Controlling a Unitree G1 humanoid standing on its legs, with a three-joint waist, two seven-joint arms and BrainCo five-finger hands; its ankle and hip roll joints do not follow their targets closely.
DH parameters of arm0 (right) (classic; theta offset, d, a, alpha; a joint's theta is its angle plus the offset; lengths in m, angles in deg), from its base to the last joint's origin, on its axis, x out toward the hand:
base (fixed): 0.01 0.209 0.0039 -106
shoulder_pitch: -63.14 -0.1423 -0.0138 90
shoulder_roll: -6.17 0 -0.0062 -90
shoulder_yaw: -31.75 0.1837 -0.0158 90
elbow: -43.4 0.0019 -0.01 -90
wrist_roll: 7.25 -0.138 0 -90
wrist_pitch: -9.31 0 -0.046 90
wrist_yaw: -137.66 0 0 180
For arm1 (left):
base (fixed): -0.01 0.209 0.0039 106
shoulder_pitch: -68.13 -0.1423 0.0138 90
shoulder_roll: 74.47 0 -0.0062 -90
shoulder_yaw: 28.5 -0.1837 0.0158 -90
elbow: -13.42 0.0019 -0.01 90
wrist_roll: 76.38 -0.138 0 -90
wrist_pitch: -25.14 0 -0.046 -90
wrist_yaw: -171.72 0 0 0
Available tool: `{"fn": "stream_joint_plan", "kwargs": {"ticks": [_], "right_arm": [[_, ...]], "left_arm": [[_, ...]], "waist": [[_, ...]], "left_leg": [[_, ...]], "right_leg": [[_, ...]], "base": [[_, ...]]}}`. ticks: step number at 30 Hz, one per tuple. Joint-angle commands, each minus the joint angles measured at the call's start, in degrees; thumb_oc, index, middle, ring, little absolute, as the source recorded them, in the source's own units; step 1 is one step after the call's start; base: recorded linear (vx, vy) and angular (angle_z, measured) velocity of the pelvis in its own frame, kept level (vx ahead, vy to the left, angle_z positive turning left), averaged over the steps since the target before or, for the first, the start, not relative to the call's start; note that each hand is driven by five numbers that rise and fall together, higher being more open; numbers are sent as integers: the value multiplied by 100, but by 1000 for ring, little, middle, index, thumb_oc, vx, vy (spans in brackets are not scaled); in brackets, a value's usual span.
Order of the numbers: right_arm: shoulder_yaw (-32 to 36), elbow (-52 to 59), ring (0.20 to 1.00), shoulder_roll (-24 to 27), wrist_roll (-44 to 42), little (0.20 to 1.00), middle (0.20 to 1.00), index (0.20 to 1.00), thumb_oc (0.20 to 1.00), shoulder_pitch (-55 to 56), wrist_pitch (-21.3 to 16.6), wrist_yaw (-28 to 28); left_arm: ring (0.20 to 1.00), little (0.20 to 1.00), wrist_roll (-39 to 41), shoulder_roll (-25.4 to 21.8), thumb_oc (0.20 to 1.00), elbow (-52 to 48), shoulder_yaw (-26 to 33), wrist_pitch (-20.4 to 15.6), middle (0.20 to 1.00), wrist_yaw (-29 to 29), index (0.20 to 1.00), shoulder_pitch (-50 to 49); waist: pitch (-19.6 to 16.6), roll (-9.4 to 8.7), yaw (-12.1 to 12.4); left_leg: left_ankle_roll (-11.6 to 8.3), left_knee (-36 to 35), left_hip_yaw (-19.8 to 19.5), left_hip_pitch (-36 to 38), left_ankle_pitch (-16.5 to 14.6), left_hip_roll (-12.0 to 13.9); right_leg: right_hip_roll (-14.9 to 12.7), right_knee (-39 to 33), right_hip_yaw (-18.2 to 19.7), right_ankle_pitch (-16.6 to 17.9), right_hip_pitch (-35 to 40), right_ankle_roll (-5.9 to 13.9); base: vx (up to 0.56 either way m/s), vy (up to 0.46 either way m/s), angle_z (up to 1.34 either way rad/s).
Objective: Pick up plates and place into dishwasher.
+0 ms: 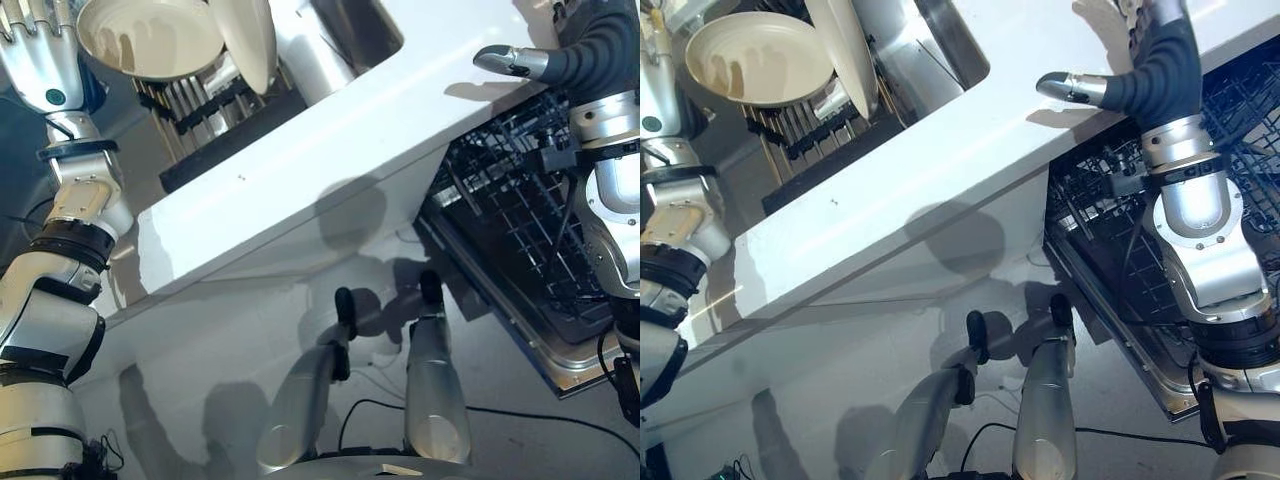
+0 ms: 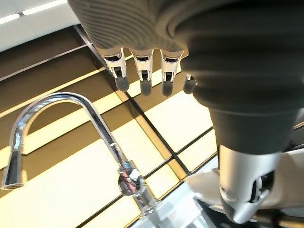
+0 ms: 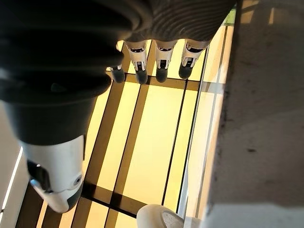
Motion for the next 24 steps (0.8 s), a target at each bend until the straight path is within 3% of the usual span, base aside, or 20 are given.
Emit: {"fn": "stream_joint_plan", "kwargs": {"ticks": [1, 4, 8, 17, 24], "right_arm": [[-16, -431, 1000, -138, -12, 1000, 1000, 1000, 1000, 609, 201, 21], [-13, -352, 1000, -107, -160, 1000, 1000, 1000, 1000, 709, 123, -27], [48, -481, 1000, -8, -344, 1000, 1000, 1000, 1000, 658, 22, -211], [176, -482, 1000, -71, -265, 1000, 1000, 1000, 1000, 789, 78, -339], [237, -532, 1000, -155, -201, 1000, 1000, 1000, 1000, 960, 61, -498]], "left_arm": [[1000, 1000, 41, 318, 1000, 279, 226, -78, 1000, 304, 1000, 228], [1000, 1000, 50, 127, 1000, 185, 402, -158, 1000, 467, 1000, -162], [1000, 1000, 72, -8, 1000, 338, 680, -405, 1000, 665, 1000, -511], [1000, 1000, 201, -38, 1000, 795, 621, -750, 1000, 640, 1000, -494], [1000, 1000, 146, -88, 1000, 907, 571, -922, 1000, 444, 1000, -524]], "waist": [[425, -89, -356], [425, -192, -349], [425, -193, -323], [327, -109, -335], [116, -37, -254]], "left_leg": [[-188, 358, -101, 87, 117, -39], [-165, 338, -92, 158, 77, -1], [-174, 193, -94, 298, 145, 27], [-204, 31, -133, 772, 128, 46], [-223, 2, -59, 1029, 73, 78]], "right_leg": [[189, -789, -160, 1246, -259, -92], [316, -876, -169, 1236, -156, -129], [371, -1009, -159, 1240, 25, -154], [215, -1149, -333, 1203, 511, -132], [35, -1087, -720, 1026, 798, -154]], "base": [[12, -91, -7], [-15, -68, -10], [-13, -22, -10], [2, -9, -5], [10, -17, -6]]}}
